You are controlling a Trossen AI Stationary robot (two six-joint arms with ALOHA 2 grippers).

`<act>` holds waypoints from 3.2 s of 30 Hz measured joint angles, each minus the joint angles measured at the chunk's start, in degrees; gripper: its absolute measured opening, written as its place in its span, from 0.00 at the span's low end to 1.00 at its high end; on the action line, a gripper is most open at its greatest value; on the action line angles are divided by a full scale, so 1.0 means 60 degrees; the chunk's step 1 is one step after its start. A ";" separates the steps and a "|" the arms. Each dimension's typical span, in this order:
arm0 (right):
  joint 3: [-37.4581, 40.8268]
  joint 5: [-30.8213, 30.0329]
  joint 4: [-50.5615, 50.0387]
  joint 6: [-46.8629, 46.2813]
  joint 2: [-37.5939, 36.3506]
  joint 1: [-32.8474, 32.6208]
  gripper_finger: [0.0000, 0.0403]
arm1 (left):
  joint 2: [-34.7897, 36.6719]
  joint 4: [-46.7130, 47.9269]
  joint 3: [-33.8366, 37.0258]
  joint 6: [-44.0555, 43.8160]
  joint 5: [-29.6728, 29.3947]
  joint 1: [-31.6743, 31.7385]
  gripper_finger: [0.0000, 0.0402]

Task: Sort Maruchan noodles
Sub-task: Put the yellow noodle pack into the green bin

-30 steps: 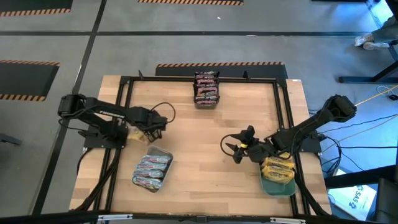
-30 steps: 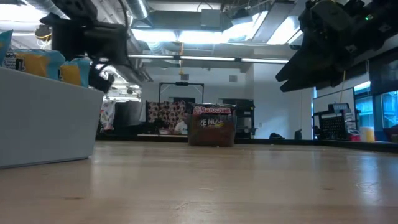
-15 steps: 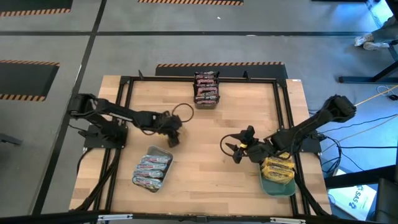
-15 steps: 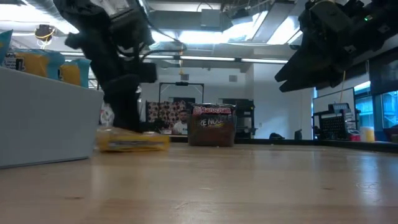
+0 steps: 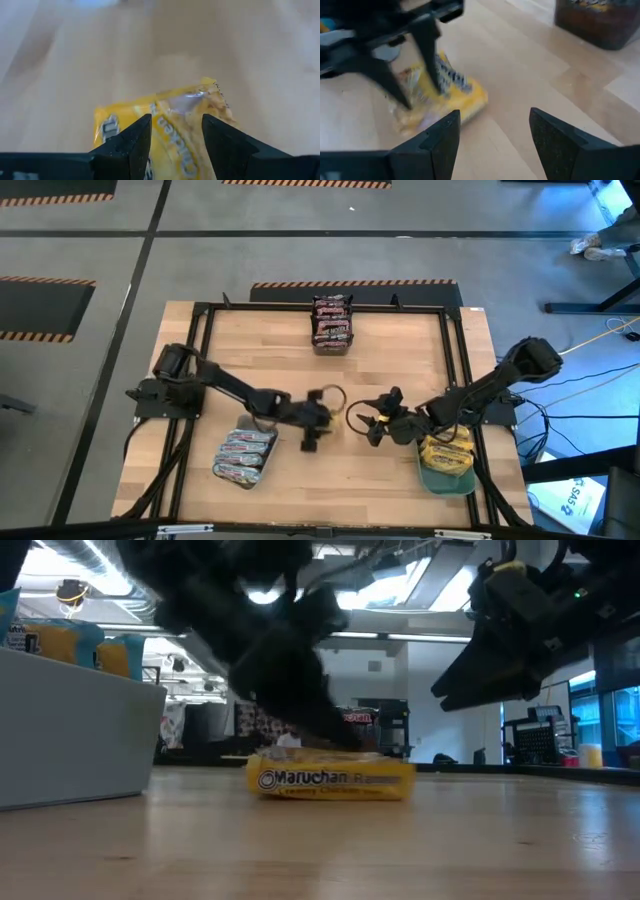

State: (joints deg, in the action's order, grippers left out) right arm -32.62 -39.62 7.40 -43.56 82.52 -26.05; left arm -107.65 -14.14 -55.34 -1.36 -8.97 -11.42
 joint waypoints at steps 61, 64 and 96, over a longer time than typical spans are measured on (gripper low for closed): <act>-0.2437 0.3026 0.3190 0.4806 0.4707 -0.0178 0.55 | -0.1019 0.0589 -0.0395 -0.5034 0.8290 0.2291 0.63; -0.2428 0.2718 0.3155 0.4818 0.4722 -0.0165 0.55 | -0.1016 0.0538 -0.0528 -0.5015 0.8261 0.2217 0.61; -0.2427 0.3745 -0.1069 0.1984 0.0507 -0.0231 0.55 | -0.0388 0.4020 -0.2342 -0.0433 0.1290 -0.0451 0.35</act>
State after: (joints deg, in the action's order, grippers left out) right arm -47.18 -17.16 0.98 -31.66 85.56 -27.44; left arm -109.97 9.98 -69.40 -3.96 -1.23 -14.12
